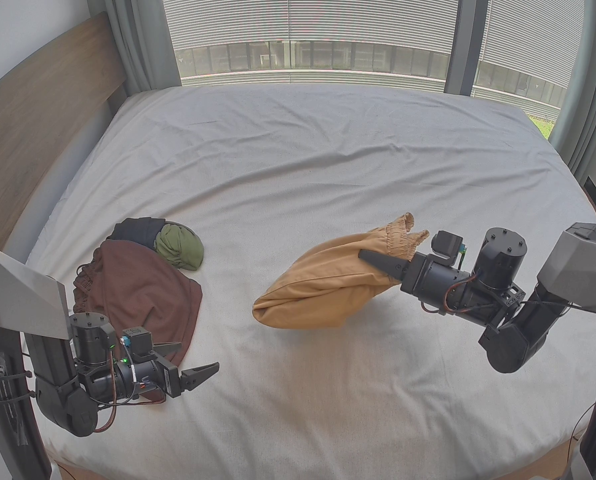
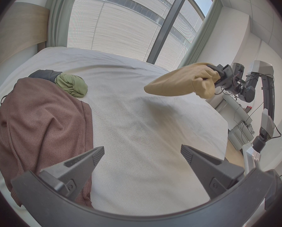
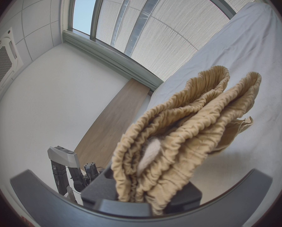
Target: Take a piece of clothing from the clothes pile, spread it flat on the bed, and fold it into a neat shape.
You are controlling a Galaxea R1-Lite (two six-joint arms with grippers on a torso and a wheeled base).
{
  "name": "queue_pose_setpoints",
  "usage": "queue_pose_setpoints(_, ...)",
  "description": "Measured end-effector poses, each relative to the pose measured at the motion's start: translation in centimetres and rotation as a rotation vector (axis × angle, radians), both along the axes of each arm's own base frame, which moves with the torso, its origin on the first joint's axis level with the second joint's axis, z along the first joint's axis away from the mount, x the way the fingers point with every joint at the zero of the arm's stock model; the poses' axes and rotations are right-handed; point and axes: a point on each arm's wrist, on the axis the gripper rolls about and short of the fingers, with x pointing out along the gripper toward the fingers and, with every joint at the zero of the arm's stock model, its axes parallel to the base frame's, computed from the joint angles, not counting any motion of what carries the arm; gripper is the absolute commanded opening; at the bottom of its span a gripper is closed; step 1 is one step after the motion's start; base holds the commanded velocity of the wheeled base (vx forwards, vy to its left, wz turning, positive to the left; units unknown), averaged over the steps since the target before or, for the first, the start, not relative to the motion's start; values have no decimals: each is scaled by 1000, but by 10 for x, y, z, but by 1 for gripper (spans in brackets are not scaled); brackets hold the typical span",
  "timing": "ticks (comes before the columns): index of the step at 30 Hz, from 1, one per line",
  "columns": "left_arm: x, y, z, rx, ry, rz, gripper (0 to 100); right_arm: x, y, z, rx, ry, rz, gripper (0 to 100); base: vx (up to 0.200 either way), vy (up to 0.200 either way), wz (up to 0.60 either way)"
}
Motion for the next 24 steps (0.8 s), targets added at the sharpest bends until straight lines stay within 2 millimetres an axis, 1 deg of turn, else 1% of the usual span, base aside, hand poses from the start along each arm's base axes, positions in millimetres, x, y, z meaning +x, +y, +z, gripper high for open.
queue_pose_setpoints(7, 0, 0, -1, 1, 4, -1, 100, 22, 8, 7, -7, 21, -6, 0, 0, 0, 0)
queue_pose_setpoints(11, 0, 0, -2, 1, 6, -2, 100, 37, 13, 14, 2, 1, -9, 0, 0, 0, 0)
queue_pose_setpoints(18, 0, -1, -2, 0, 8, -4, 100, 57, 19, 14, -4, 16, -17, 0, 0, 0, 0)
queue_pose_setpoints(24, 0, -1, -2, 0, 8, -4, 100, 76, 21, 18, -3, 14, -28, 0, 0, 0, 0)
